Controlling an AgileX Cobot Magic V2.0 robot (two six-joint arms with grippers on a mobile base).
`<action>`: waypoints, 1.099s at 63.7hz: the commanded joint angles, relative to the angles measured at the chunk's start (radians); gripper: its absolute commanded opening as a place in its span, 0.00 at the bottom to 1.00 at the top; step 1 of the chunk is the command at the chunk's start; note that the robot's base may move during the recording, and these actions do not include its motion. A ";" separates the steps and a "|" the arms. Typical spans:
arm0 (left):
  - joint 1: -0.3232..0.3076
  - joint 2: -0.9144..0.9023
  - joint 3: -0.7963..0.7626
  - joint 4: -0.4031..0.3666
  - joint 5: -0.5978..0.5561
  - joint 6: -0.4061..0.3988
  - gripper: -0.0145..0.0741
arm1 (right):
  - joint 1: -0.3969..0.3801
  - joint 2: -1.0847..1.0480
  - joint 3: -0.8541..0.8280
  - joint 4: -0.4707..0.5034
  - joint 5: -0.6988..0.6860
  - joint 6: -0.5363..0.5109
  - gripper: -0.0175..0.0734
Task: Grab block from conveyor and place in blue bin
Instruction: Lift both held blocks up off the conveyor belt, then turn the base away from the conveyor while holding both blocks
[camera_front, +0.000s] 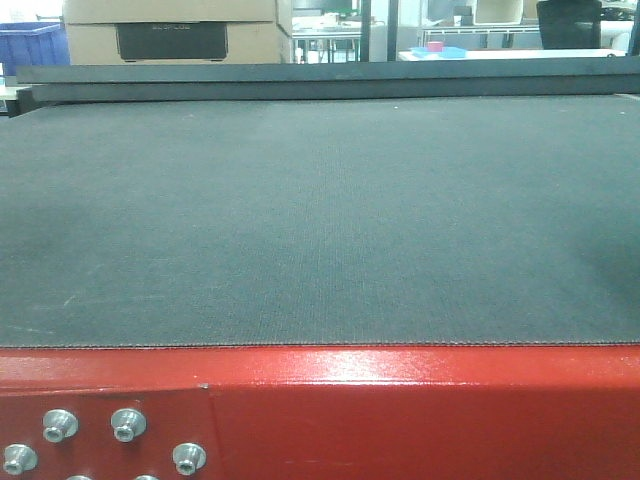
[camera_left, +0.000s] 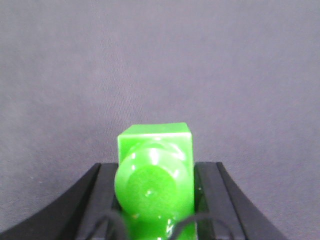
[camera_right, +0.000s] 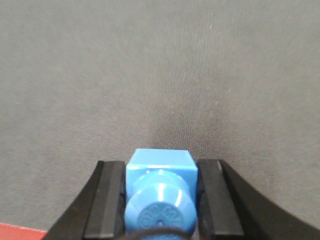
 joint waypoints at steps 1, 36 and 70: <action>-0.006 -0.068 0.018 -0.010 -0.008 -0.007 0.04 | -0.005 -0.091 0.004 -0.012 -0.002 0.000 0.01; -0.006 -0.376 0.030 0.038 -0.016 -0.007 0.04 | 0.001 -0.304 -0.215 -0.012 0.022 0.000 0.01; -0.006 -0.394 0.030 0.038 -0.010 -0.007 0.04 | 0.001 -0.304 -0.233 -0.012 0.030 0.000 0.01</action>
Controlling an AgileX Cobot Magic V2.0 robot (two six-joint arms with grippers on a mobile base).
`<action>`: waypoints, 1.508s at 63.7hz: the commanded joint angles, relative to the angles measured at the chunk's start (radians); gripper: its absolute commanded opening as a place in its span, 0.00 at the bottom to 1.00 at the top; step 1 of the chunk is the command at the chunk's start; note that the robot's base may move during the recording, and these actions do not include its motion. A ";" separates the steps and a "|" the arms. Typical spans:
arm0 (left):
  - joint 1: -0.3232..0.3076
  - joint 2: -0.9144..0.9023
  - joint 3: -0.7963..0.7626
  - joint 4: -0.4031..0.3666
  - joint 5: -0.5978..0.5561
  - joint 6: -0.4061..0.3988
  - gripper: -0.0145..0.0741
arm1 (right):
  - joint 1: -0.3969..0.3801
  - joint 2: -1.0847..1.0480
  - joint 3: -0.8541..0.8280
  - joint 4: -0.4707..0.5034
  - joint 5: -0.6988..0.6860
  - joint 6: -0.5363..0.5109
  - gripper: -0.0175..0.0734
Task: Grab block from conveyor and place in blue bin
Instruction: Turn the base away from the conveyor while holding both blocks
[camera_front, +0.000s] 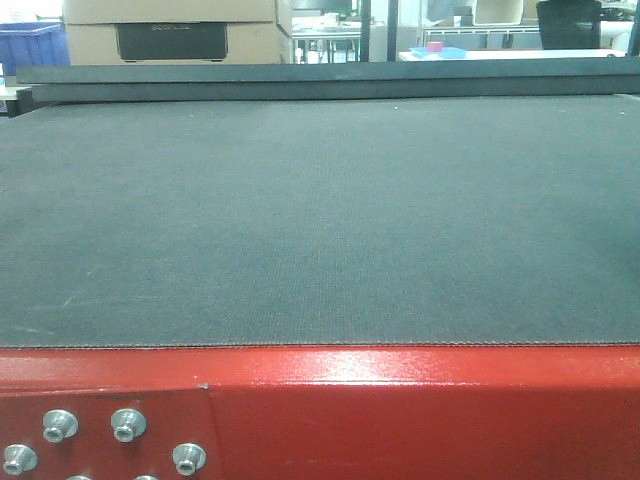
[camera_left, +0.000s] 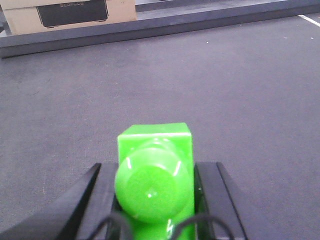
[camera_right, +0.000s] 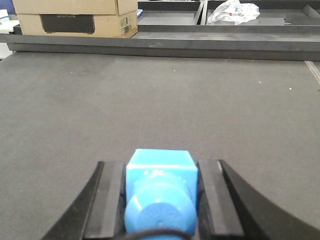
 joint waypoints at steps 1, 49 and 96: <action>-0.006 -0.003 -0.002 -0.001 -0.010 -0.007 0.04 | 0.001 -0.005 -0.008 -0.012 -0.016 0.000 0.01; -0.006 -0.003 -0.002 -0.001 -0.010 -0.007 0.04 | 0.001 -0.005 -0.008 -0.012 -0.016 0.000 0.01; -0.006 -0.003 -0.002 -0.001 -0.010 -0.007 0.04 | 0.001 -0.005 -0.008 -0.012 -0.016 0.000 0.01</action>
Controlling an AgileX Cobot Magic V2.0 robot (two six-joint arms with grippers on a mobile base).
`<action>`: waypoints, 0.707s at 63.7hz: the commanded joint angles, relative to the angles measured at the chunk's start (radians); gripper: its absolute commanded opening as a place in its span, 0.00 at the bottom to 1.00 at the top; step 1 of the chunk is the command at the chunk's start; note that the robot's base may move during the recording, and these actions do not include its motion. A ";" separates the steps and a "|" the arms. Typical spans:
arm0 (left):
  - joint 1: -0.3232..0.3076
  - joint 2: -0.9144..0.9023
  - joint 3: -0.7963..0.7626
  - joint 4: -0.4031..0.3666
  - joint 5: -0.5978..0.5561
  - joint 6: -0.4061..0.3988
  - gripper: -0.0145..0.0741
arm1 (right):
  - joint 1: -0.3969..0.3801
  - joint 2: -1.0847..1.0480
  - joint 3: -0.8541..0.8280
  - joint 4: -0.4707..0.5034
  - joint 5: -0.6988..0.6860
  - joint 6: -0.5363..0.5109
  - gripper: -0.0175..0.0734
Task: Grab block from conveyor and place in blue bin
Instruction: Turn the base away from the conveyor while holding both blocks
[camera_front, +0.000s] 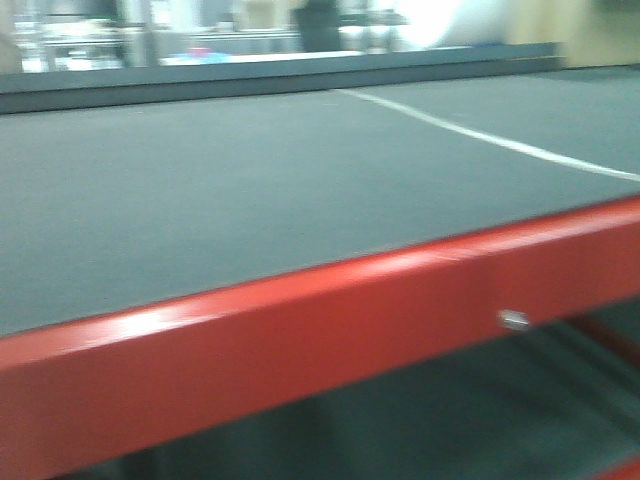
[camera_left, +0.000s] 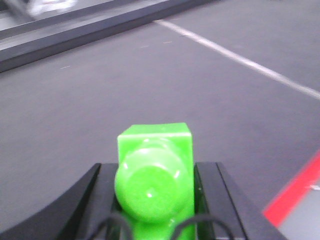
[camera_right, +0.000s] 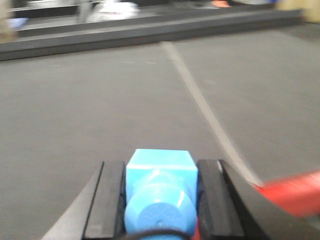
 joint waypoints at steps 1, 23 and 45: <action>-0.006 -0.003 -0.003 -0.005 -0.012 -0.007 0.04 | 0.001 -0.005 -0.008 -0.012 -0.016 0.000 0.01; -0.006 -0.003 -0.003 -0.005 -0.012 -0.007 0.04 | 0.001 -0.005 -0.008 -0.012 -0.016 0.000 0.01; -0.006 -0.003 -0.003 -0.005 -0.012 -0.007 0.04 | 0.001 -0.005 -0.008 -0.012 -0.016 0.000 0.01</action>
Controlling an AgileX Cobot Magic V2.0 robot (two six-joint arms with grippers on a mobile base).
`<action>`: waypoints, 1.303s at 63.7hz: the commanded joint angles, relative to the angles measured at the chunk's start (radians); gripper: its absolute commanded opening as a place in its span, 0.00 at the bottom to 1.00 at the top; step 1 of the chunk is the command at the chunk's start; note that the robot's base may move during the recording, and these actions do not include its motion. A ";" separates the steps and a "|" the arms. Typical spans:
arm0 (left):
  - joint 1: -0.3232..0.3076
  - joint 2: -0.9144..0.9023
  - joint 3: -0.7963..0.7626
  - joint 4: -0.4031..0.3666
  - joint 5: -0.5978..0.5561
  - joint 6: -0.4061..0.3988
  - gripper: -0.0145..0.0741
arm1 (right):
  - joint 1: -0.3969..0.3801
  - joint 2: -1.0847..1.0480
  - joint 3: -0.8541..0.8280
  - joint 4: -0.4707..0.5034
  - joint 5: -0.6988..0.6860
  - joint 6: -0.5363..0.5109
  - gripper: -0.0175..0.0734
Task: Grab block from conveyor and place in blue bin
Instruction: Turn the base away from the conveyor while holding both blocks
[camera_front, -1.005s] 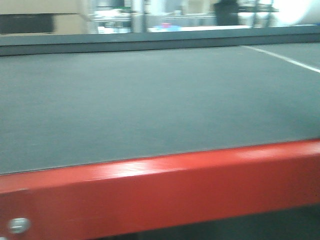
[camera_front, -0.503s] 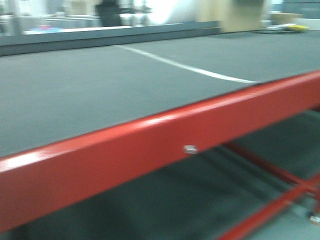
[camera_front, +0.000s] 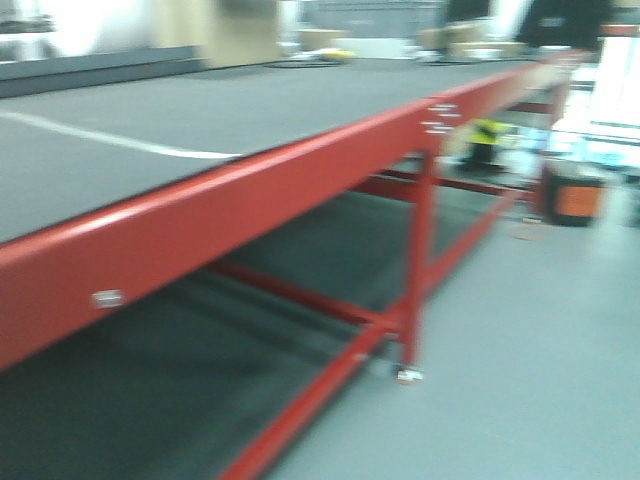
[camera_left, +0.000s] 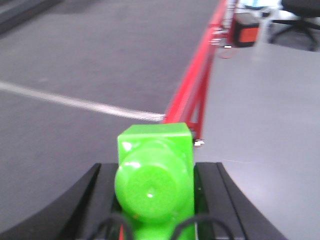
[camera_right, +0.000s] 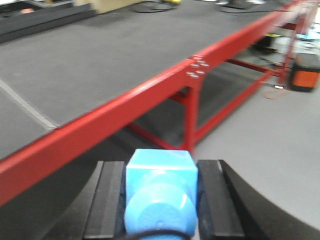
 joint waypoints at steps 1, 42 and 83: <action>-0.006 -0.003 -0.003 -0.005 -0.014 -0.005 0.04 | 0.001 -0.005 -0.007 -0.010 -0.016 0.000 0.01; -0.006 -0.003 -0.003 -0.005 -0.016 -0.005 0.04 | 0.001 -0.005 -0.007 -0.010 -0.016 0.000 0.01; -0.006 -0.003 -0.003 -0.005 -0.016 -0.005 0.04 | 0.001 -0.005 -0.007 -0.010 -0.016 0.000 0.01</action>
